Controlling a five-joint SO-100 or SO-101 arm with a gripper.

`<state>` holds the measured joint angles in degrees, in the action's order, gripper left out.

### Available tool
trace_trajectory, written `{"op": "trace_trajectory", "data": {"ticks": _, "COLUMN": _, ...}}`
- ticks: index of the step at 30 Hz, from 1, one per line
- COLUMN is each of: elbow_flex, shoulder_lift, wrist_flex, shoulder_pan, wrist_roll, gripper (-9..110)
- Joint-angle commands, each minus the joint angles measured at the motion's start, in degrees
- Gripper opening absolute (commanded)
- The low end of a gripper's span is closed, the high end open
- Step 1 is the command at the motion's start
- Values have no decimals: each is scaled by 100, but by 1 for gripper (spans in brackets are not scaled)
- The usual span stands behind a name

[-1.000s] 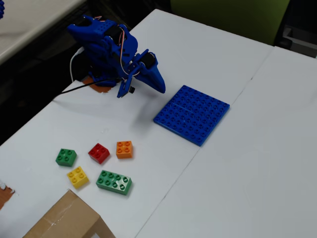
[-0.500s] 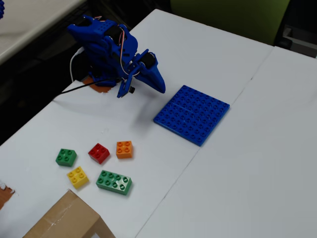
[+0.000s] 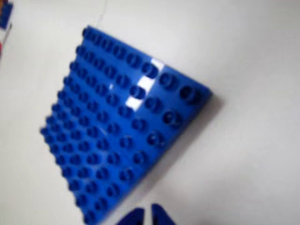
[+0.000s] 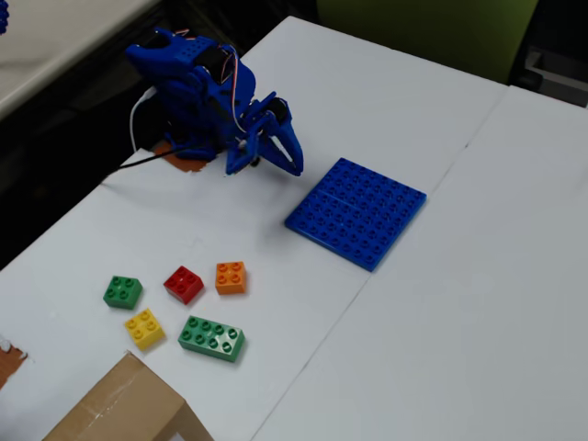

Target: Pick up the 2x2 green block and go up the 8x8 blue block.

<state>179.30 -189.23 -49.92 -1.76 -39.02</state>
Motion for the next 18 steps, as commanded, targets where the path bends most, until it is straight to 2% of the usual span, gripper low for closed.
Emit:
{"op": "trace_trajectory", "data": {"ticks": 1, "elbow_flex": 35, "shoulder_lift": -44, "wrist_flex": -396, "shoulder_pan": -9, "wrist_roll": -3480, "gripper": 1}}
{"op": "trace_trajectory", "data": {"ticks": 5, "elbow_flex": -237, "shoulder_lift": -35, "wrist_flex": -1389, "shoulder_pan": 466, "wrist_roll": -6029, "gripper": 1}}
{"op": "trace_trajectory", "data": {"ticks": 9, "elbow_flex": -949, "shoulder_lift": -35, "wrist_flex": -2452, "shoulder_pan": 1389, "wrist_roll": -7655, "gripper": 2}}
{"op": "trace_trajectory", "data": {"ticks": 12, "elbow_flex": -1564, "shoulder_lift": -26, "wrist_flex": -3015, "shoulder_pan": 1758, "wrist_roll": -7629, "gripper": 3}}
{"op": "trace_trajectory", "data": {"ticks": 18, "elbow_flex": -3454, "shoulder_lift": 1424, "wrist_flex": -3885, "shoulder_pan": 2426, "wrist_roll": -6108, "gripper": 9}}
